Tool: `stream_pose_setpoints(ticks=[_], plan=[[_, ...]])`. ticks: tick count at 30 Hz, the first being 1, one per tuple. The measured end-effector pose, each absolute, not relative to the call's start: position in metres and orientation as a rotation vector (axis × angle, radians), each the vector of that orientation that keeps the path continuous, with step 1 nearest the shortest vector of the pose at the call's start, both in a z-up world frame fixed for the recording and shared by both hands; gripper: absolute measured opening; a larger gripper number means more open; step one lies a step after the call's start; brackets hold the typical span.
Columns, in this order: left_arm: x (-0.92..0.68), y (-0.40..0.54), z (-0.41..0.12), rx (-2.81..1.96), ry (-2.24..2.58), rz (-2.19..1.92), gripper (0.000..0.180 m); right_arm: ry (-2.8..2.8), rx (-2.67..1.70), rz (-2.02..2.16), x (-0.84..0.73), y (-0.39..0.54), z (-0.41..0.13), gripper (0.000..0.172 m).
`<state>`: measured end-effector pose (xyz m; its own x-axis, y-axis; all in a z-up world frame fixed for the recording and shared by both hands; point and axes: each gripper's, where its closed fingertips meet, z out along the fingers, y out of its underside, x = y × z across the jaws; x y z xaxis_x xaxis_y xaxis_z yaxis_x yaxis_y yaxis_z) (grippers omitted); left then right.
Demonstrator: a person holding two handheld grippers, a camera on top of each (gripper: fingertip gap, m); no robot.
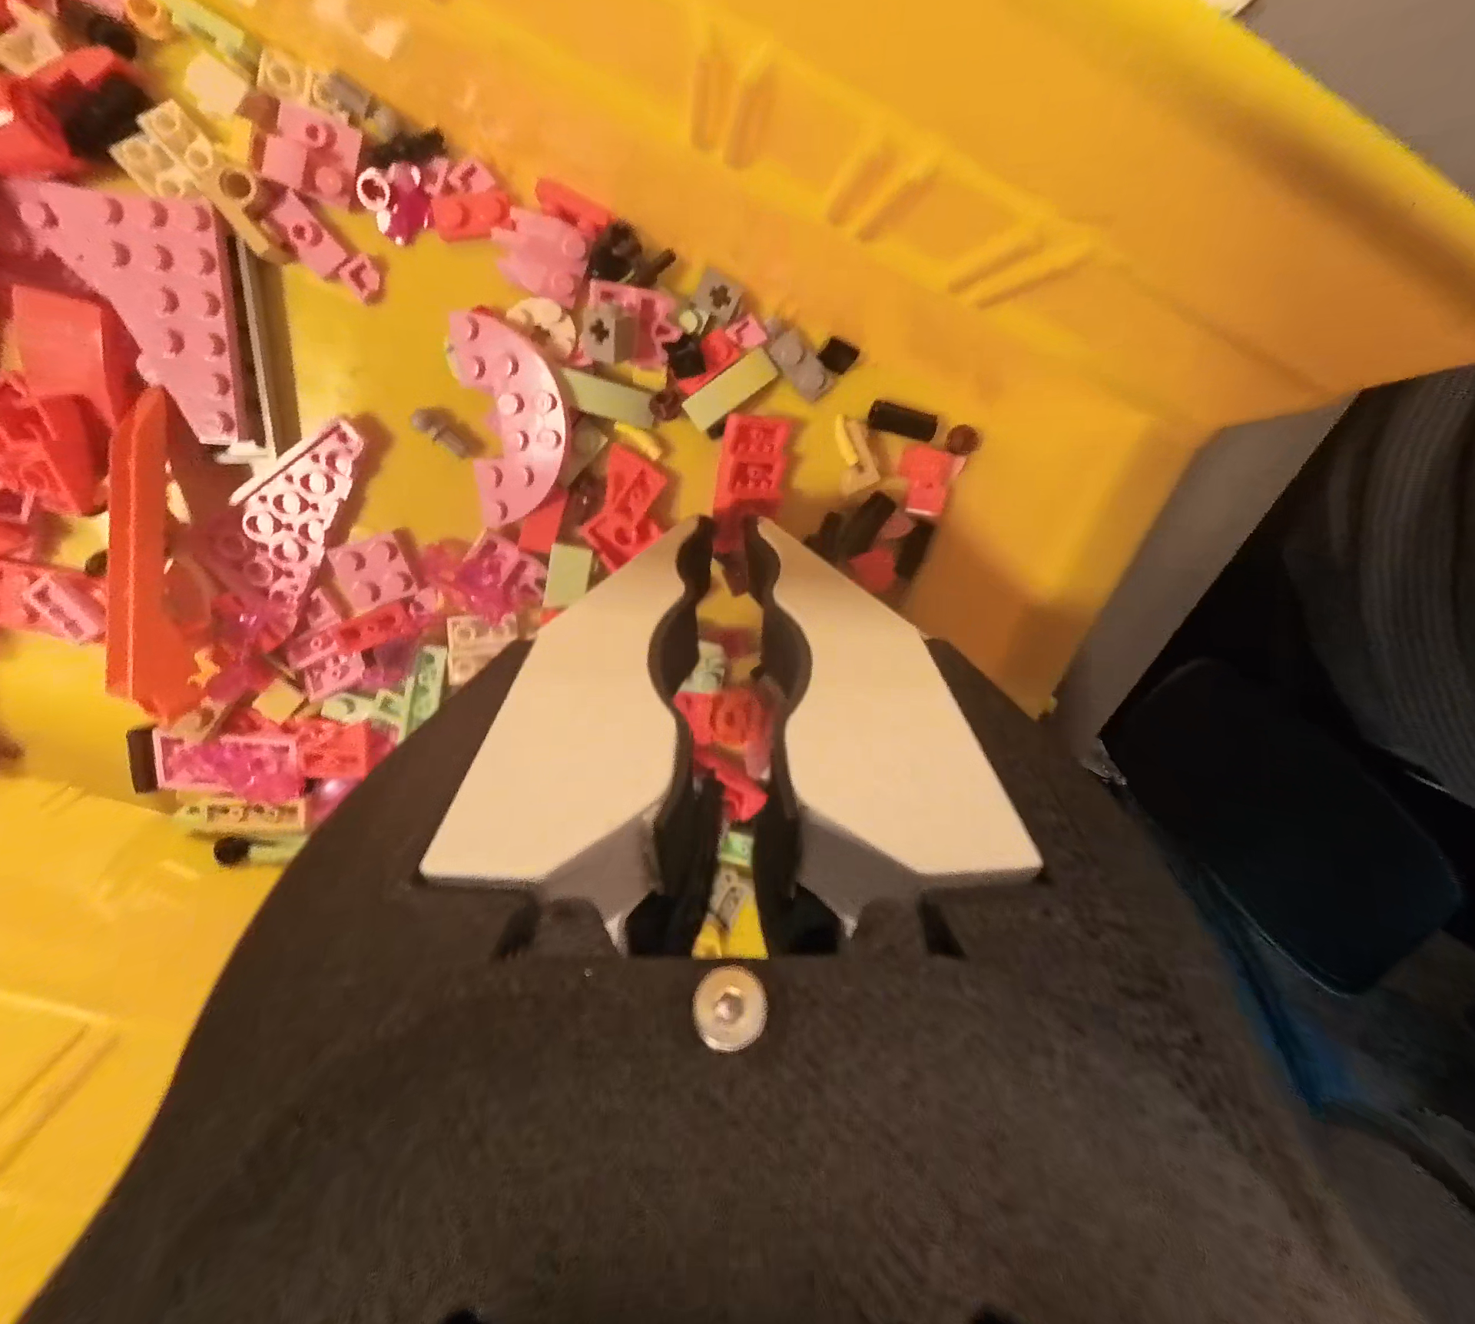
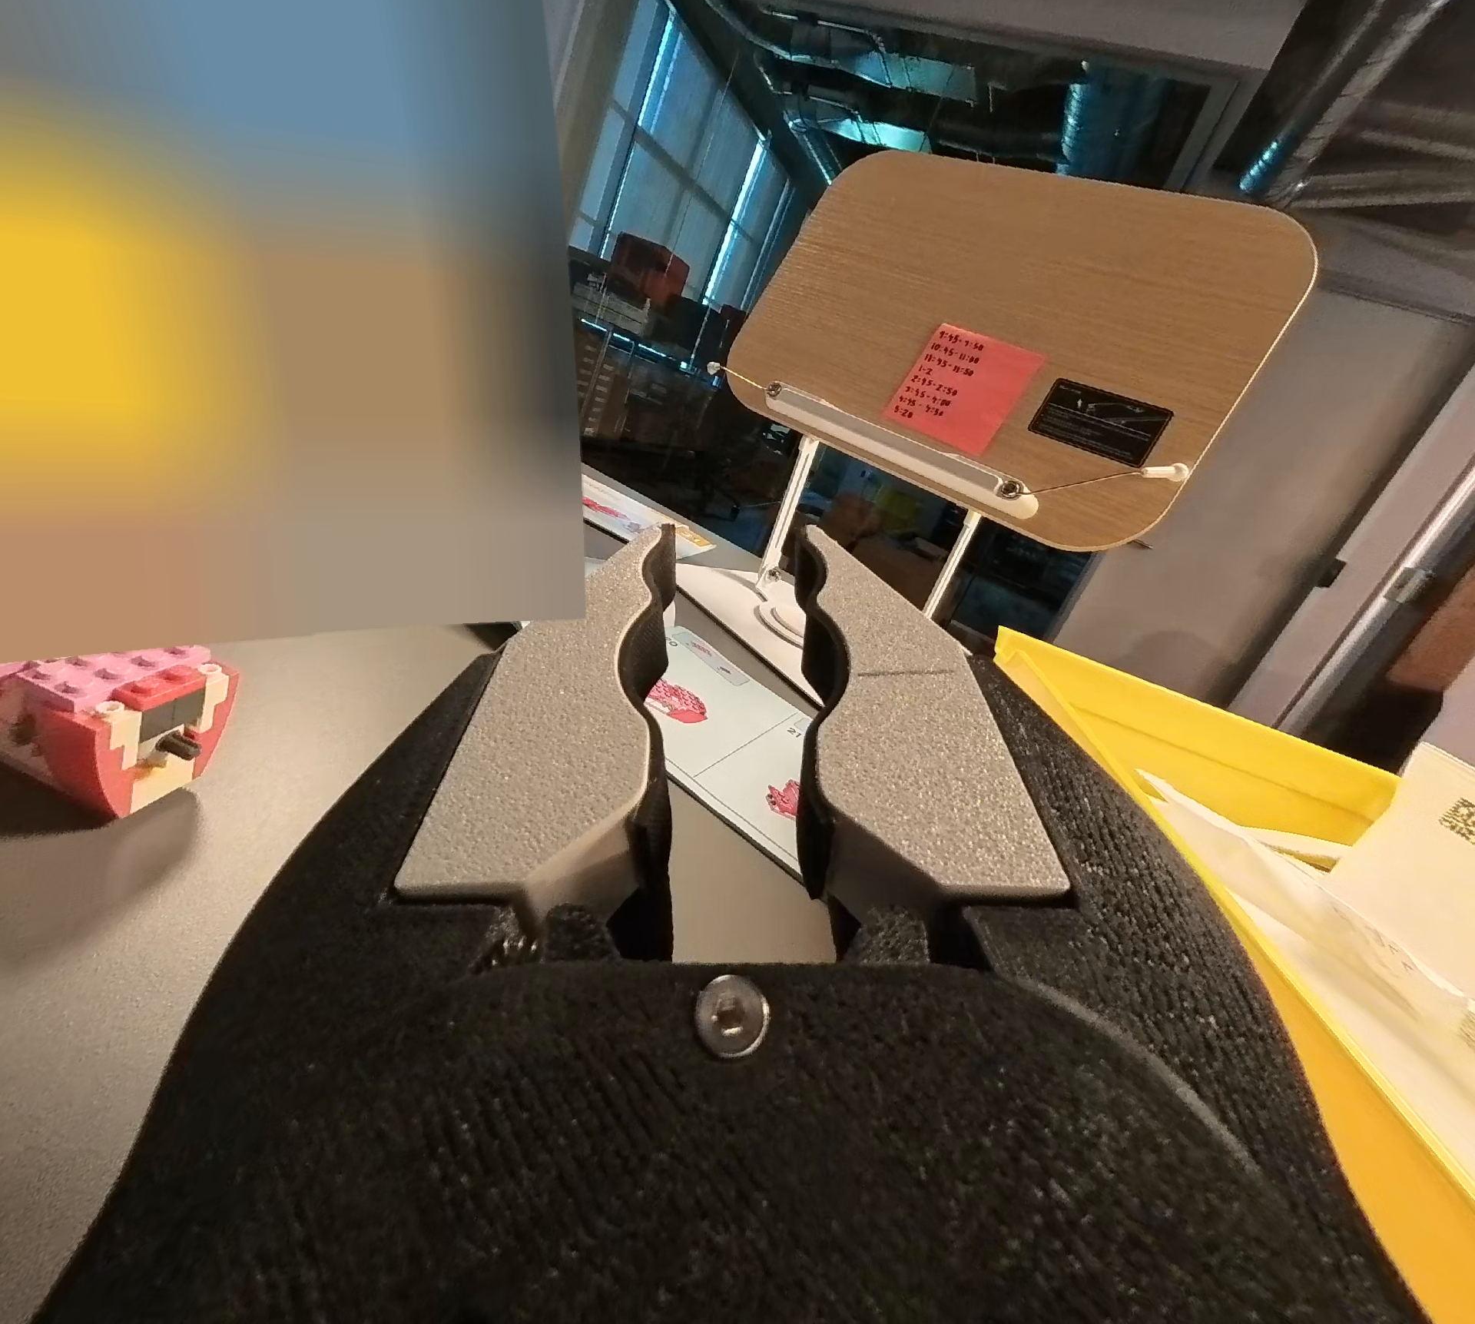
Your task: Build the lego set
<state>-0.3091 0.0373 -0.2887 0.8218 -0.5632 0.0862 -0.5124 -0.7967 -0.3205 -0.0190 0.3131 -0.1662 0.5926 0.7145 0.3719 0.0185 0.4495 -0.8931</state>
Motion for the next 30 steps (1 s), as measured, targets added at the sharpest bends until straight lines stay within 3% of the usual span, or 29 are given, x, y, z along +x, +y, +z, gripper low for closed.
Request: stream_pose_setpoints(ticks=[4,8,12,20,30], plan=[[-0.322,0.027,-0.288,-2.810,0.745,-0.189,0.007,-0.847,-1.029,0.501,-0.019,0.313,-0.166,0.028],[-0.300,0.011,-0.283,-2.826,0.704,-0.477,0.011,-0.849,-1.028,0.502,-0.019,0.313,-0.166,0.028],[-0.300,0.033,-0.278,-2.714,0.627,-0.430,0.032,-0.850,-1.028,0.502,-0.019,0.313,-0.166,0.028],[-0.285,0.046,-0.285,-2.619,0.747,-0.356,0.019,-0.848,-1.031,0.503,-0.019,0.314,-0.167,0.028],[-0.276,0.048,-0.292,-2.605,0.834,-0.407,0.018,-0.849,-1.033,0.500,-0.020,0.314,-0.168,0.028]])
